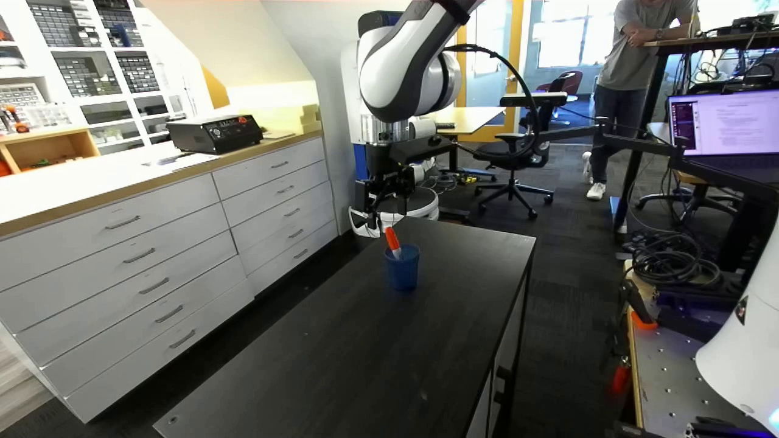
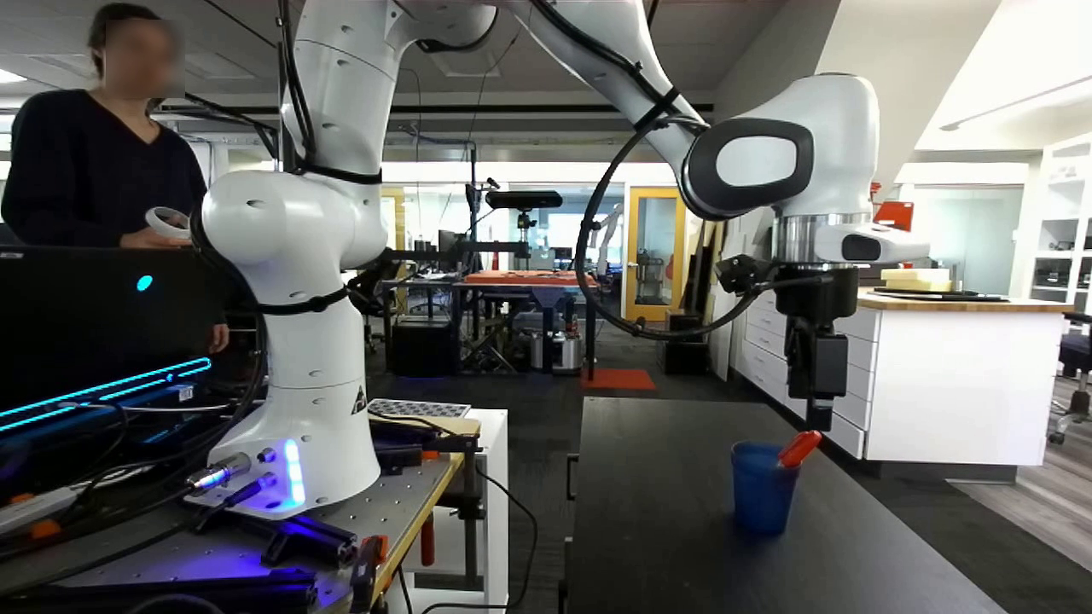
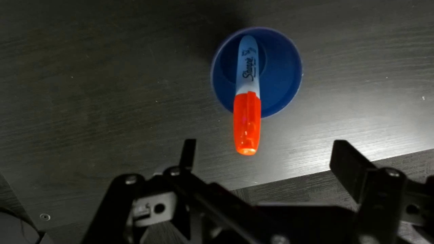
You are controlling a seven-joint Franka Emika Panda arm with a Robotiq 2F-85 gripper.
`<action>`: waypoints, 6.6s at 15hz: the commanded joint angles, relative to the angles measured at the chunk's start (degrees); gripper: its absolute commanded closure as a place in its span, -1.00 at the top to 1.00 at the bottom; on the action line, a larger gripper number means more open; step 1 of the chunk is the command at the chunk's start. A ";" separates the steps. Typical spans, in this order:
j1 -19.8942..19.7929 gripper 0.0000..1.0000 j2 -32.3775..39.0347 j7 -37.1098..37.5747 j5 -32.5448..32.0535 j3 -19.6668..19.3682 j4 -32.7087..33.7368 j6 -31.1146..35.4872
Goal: Put the marker on the table
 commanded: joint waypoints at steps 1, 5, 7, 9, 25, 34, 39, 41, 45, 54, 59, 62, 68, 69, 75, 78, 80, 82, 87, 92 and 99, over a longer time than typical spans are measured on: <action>-1.22 1.00 1.64 -1.59 1.22 0.11 1.50 -1.03; -1.67 1.00 2.64 -1.65 1.91 0.27 1.53 -1.06; -1.81 1.00 2.96 -1.73 2.63 0.44 1.48 -1.03; -1.83 1.00 3.32 -1.72 3.34 0.58 1.49 -1.08; -1.75 0.46 4.98 -1.25 4.59 0.62 2.10 -1.30; -1.79 -0.62 4.88 -1.74 4.77 0.90 2.77 -1.17; -1.88 -0.87 4.93 -1.92 4.97 0.97 2.99 -1.27; -1.86 -0.87 4.92 -1.83 4.95 0.91 3.01 -1.44; -1.38 -0.87 4.03 -0.65 3.90 0.46 3.24 -3.65; -0.99 -0.87 2.77 -0.34 3.27 0.33 5.29 -6.33; -0.76 -0.87 2.30 -0.07 2.66 0.16 6.34 -7.29; -0.72 -0.87 1.91 0.15 2.26 -0.03 7.21 -8.53; -0.62 -0.87 0.25 0.82 0.91 -0.57 8.23 -12.68; -0.63 -0.87 -0.23 0.84 0.70 -0.63 8.17 -13.34; -0.50 -0.87 -3.09 0.95 -0.07 -0.67 7.98 -15.17; -0.40 -0.87 -4.26 1.00 -0.45 -0.55 7.91 -15.31; -0.30 -0.87 -4.84 0.98 -0.28 -0.36 7.76 -15.25; -0.08 -0.87 -5.20 1.08 -0.09 -0.12 7.73 -15.25; 1.10 -0.87 -5.41 1.33 -0.15 0.85 7.70 -15.21; 2.69 -0.87 -5.11 1.47 -0.12 2.29 7.89 -15.29; 5.81 -0.87 -3.78 2.03 -0.33 4.83 7.98 -15.39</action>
